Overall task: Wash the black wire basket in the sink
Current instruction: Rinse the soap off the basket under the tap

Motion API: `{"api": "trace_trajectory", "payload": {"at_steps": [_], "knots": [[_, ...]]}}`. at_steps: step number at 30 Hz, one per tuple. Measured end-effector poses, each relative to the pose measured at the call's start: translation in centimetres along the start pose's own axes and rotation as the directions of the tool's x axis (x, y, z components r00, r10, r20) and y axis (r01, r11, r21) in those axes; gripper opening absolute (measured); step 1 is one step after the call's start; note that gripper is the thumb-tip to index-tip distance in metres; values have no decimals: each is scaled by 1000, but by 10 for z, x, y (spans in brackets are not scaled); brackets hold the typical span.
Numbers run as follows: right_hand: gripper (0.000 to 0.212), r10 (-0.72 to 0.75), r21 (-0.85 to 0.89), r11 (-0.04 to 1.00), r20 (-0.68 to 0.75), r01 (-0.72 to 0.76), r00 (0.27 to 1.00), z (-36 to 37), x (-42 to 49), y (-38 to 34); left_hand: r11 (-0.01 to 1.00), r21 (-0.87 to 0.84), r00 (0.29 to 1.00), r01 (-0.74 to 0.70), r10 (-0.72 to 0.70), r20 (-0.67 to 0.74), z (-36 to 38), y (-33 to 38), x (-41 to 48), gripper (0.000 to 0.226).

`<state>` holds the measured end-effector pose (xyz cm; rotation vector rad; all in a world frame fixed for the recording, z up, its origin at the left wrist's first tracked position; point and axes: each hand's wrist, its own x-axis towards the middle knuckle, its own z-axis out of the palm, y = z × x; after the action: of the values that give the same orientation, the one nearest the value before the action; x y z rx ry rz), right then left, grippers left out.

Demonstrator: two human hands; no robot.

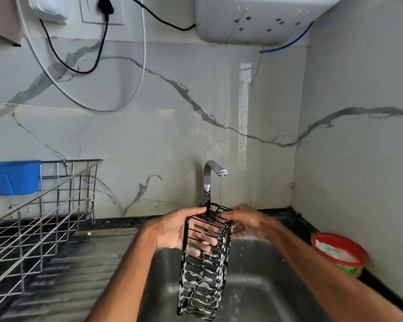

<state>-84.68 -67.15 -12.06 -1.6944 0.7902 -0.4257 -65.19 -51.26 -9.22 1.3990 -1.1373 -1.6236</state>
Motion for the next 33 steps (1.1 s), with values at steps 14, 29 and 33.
{"api": "trace_trajectory", "payload": {"at_steps": [14,29,33], "knots": [[49,-8,-160,986,276,54,961,-3,5,-21,972,-214,930,-93,9,-366,12,6,22,30],[72,-208,-703,657,178,272,962,84,-58,-44,992,-4,731,-129,92,-676,5,-2,30,17],[83,-218,-670,669,235,321,947,88,-109,-33,986,-23,702,-167,102,-705,4,-6,36,22]]}}
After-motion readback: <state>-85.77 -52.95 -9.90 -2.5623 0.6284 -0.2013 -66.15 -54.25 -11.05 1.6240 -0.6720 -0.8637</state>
